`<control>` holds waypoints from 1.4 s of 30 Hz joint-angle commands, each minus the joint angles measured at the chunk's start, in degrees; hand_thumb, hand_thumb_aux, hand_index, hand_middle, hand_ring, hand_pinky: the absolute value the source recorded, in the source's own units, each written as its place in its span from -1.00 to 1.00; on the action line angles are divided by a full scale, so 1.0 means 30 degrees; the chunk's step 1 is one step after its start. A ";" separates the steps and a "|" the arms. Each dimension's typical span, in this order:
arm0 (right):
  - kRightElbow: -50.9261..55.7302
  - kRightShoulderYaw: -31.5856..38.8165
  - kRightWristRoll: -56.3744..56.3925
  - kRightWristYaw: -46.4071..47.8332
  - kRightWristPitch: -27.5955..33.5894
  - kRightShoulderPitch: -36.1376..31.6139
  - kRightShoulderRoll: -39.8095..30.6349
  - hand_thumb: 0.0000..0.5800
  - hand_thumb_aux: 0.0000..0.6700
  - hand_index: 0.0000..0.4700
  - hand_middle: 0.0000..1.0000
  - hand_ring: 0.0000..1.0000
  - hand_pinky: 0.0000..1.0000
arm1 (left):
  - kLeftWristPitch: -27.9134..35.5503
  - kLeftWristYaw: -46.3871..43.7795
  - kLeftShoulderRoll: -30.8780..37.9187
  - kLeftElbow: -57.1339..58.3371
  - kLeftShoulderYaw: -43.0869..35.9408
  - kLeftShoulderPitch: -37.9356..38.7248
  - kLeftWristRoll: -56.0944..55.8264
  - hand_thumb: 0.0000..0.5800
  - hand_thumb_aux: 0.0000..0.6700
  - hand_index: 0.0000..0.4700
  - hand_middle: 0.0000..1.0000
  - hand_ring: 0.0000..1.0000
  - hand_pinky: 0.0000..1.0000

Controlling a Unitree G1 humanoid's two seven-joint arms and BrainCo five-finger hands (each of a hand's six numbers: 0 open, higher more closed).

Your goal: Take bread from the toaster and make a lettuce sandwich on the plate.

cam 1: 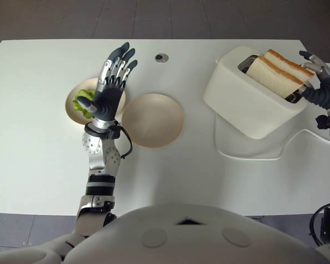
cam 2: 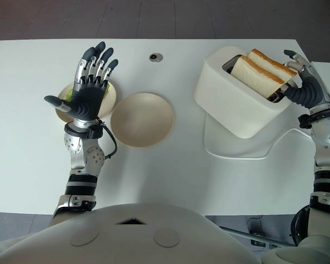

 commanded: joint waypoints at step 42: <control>0.1176 1.0628 -0.0840 0.1535 -0.1359 -0.1789 1.1311 1.00 1.00 1.00 1.00 1.00 1.00 | 0.9538 1.5405 1.2159 0.7954 -0.4911 -0.3033 2.6267 -0.79 -0.89 -0.89 -1.00 -1.00 -1.00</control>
